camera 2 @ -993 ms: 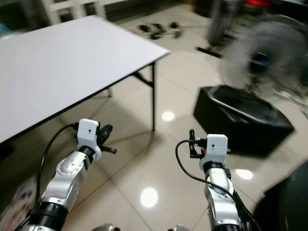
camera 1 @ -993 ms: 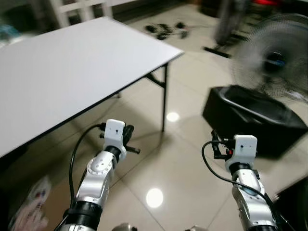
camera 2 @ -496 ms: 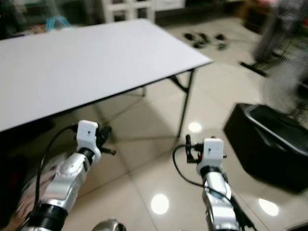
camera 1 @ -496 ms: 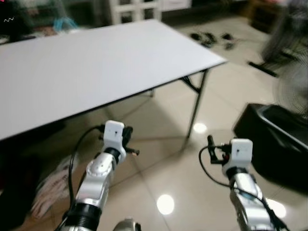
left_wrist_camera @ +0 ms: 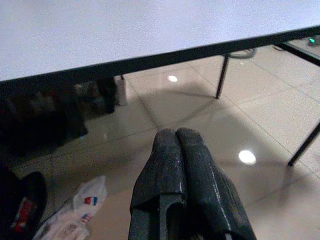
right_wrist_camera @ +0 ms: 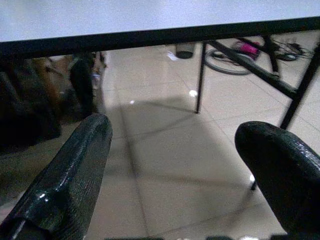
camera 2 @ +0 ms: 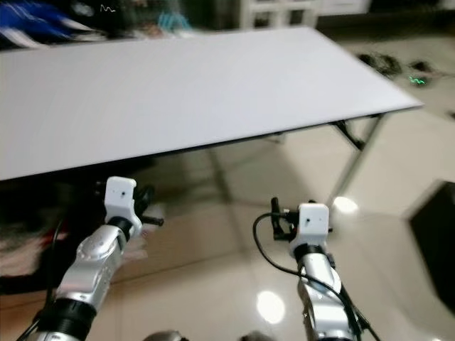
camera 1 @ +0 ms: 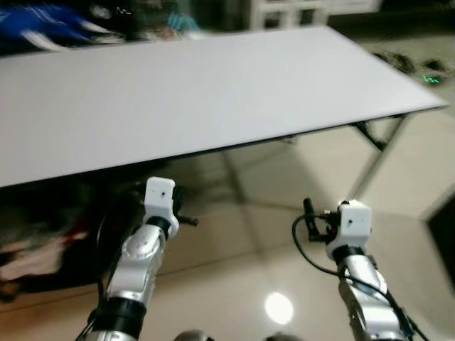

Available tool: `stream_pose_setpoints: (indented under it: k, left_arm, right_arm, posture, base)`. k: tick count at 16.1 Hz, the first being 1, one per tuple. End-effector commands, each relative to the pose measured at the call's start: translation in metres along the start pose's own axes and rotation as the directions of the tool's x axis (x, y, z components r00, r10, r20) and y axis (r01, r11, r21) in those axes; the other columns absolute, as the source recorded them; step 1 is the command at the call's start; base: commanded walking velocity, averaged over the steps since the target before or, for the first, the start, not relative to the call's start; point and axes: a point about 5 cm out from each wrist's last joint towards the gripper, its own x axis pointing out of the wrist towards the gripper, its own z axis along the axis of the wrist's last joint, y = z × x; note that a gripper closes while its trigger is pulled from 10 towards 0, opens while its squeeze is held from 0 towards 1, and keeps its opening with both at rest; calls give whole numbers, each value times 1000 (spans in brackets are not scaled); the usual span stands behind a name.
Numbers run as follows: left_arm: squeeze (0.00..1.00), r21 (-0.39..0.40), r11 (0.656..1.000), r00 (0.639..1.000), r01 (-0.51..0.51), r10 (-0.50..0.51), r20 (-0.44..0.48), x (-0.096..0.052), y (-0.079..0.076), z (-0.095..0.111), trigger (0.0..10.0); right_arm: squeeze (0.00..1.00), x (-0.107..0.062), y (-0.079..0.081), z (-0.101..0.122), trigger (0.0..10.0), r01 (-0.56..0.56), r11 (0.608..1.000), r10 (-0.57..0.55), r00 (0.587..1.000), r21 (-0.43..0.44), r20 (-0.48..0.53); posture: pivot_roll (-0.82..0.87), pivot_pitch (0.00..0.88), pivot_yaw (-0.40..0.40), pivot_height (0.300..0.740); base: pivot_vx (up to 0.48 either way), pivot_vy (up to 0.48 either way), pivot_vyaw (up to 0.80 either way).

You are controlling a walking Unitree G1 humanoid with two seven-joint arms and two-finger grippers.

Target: Setting the table

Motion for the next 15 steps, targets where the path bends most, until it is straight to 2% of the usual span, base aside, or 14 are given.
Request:
stream_pose_setpoints:
  k: [1, 4, 5, 7, 12, 15]
  left_arm:
    - [0, 12, 1000, 1000, 18, -18, 5, 2, -5, 2, 10000]
    - [0, 19, 1000, 1000, -7, 7, 4, 3, -3, 2, 10000]
    - [0, 20, 1000, 1000, 4, -4, 6, 3, -3, 2, 10000]
    - [0, 7, 1000, 1000, 24, -24, 13, 3, -4, 4, 10000]
    - [0, -9, 1000, 1000, 11, -11, 17, 1, 1, 6, 10000]
    - [0, -50, 999, 999, 14, -12, 36, 3, 2, 10, 10000]
  right_arm:
    - [0, -2, -5, -6, 10000, 25, 999, -25, 999, 19, -33]
    - [0, -5, -7, -5, 10000, 27, 999, -27, 999, 27, -19]
    - [0, -5, -3, -6, 10000, -15, 1000, 14, 999, -6, -30]
    - [0, -4, -4, -7, 10000, 18, 1000, -17, 999, 20, -38]
    - [0, -6, -3, -7, 10000, 5, 1000, -5, 1000, 14, -24]
    - [0, -8, -3, -7, 10000, 1, 1000, -1, 1000, 13, -23]
  posture:
    - [-24, 0, 7, 718]
    - [-24, 0, 8, 718]
    - [-23, 0, 7, 718]
    - [-21, 0, 4, 718]
    - [-16, 0, -2, 718]
    - [-24, 0, -1, 718]
  base:
    - [0, 472, 0]
    - [0, 465, 0]
    - [0, 450, 763]
    - [0, 459, 753]
    - [0, 475, 0]
    - [0, 472, 0]
